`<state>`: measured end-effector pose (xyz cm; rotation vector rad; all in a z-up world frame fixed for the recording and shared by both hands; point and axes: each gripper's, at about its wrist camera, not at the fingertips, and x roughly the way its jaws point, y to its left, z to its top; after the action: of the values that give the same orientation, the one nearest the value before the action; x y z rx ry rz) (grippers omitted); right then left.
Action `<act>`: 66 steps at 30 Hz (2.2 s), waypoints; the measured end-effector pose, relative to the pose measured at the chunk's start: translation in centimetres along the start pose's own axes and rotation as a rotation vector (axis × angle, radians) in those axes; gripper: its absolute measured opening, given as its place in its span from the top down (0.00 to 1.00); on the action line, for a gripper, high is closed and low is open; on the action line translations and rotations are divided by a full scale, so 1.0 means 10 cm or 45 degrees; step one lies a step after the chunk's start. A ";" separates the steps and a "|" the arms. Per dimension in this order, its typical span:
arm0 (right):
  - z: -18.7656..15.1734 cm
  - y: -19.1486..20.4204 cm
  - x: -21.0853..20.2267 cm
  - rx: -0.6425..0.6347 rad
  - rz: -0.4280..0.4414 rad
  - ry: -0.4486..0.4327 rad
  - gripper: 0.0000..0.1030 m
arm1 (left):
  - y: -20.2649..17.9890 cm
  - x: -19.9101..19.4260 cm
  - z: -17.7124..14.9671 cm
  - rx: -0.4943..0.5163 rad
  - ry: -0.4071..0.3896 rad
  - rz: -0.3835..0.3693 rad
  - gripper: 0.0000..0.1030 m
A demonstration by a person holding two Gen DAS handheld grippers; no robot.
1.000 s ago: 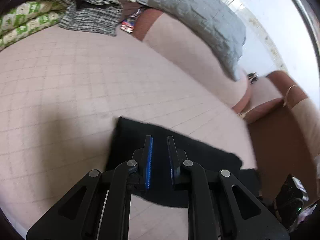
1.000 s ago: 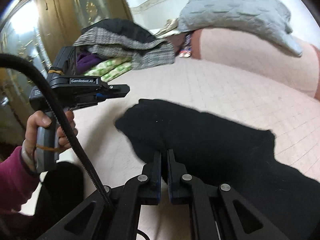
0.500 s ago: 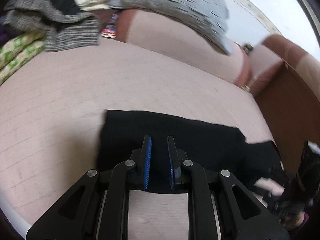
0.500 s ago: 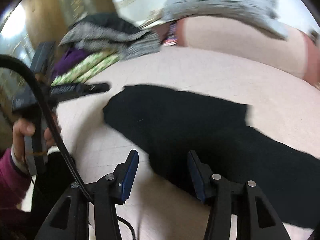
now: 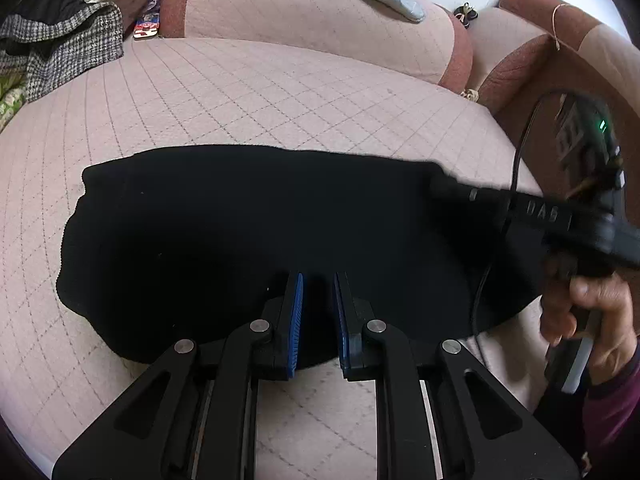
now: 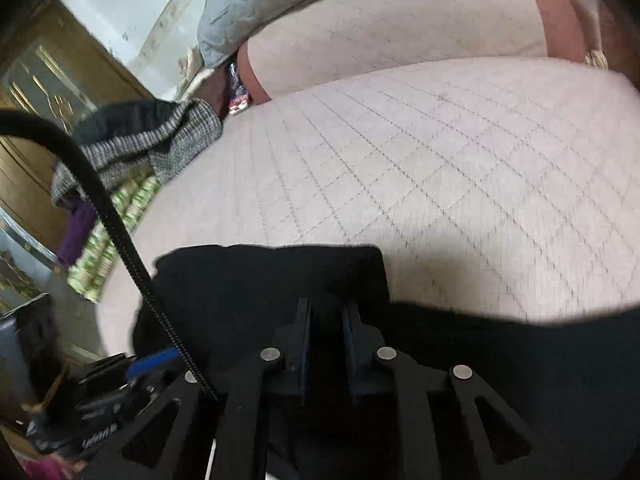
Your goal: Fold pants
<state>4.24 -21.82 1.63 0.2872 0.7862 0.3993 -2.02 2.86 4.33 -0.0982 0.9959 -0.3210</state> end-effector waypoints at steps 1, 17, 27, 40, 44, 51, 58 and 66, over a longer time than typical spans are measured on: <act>0.04 0.00 -0.01 -0.003 -0.035 -0.038 0.91 | 0.01 0.02 0.00 -0.011 -0.001 -0.003 0.87; -0.27 -0.56 -1.07 0.010 -0.298 -0.076 0.57 | -0.12 -0.14 0.04 -0.009 -0.053 -0.145 0.88; -0.41 -1.70 -1.48 0.126 -0.707 -0.031 0.55 | -0.78 0.17 0.09 0.104 0.036 -0.247 0.72; -0.61 -1.54 -2.00 0.145 -0.582 -0.218 0.94 | -0.91 0.34 0.09 0.114 0.067 -0.255 0.72; -0.68 -1.66 -1.90 0.191 -0.634 -0.145 0.94 | -0.84 0.41 0.03 0.078 0.078 -0.244 0.72; -0.77 -1.89 -1.76 0.248 -0.678 -0.162 0.76 | -0.65 0.11 0.01 0.077 -0.004 -0.195 0.72; -0.63 -1.45 -1.94 0.218 -0.440 -0.233 0.64 | -0.13 -0.13 0.00 -0.013 -0.091 -0.054 0.72; -0.23 -0.49 -0.89 -0.072 -0.231 -0.050 0.64 | 0.17 0.05 -0.04 -0.123 -0.045 -0.012 0.72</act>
<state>-1.93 -29.87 3.69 0.1687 0.7546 0.2440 -1.71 4.33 3.37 -0.1958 0.9764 -0.2785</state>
